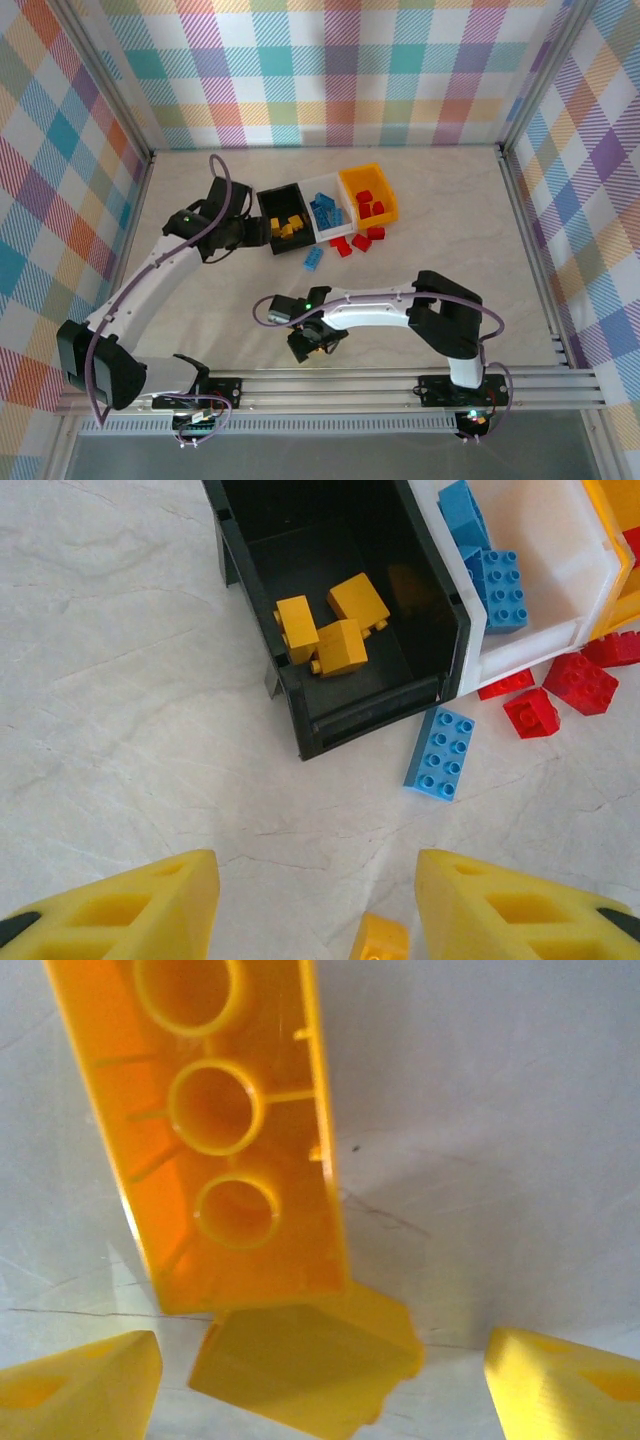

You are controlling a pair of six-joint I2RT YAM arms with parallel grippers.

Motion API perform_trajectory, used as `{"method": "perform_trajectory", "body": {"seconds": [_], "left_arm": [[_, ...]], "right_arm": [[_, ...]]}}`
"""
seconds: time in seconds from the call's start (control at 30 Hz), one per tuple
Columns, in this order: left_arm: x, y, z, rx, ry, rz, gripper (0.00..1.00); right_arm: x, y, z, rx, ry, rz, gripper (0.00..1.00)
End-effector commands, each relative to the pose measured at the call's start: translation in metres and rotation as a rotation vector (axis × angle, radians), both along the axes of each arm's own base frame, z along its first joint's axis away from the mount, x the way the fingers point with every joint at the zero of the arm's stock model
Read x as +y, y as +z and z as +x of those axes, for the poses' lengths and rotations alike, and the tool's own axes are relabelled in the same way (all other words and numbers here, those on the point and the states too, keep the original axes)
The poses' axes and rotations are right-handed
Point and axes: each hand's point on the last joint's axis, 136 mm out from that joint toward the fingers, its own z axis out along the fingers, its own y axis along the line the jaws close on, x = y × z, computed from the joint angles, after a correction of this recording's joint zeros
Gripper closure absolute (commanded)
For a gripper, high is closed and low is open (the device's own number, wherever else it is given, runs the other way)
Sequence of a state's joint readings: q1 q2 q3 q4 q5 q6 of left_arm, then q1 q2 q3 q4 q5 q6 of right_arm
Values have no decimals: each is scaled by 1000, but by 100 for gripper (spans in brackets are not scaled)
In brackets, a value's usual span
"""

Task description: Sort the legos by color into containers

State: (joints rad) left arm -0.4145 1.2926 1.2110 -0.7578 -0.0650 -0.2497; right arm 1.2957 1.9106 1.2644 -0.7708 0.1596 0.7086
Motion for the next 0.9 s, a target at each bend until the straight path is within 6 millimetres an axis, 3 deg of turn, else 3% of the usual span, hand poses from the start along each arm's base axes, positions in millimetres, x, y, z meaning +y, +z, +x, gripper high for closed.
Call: {"method": "perform_trajectory", "body": {"seconds": [0.0,0.13,0.3,0.6,0.87], "left_arm": [[9,-3,-8,10,18,13,45],[9,-4,-12,15,10,6,45],[10,-6,-15,17,8,10,44],[10,-7,-16,23,8,6,44],[6,-12,-20,42,9,-26,44]], "right_arm": [[0,-3,-3,-7,-93,-37,18],[-3,-6,0,-31,-122,-44,24],[-8,-5,7,-73,-134,-44,40],[-25,4,19,-113,-160,-50,51],[-52,28,41,-162,-201,-10,51]]}}
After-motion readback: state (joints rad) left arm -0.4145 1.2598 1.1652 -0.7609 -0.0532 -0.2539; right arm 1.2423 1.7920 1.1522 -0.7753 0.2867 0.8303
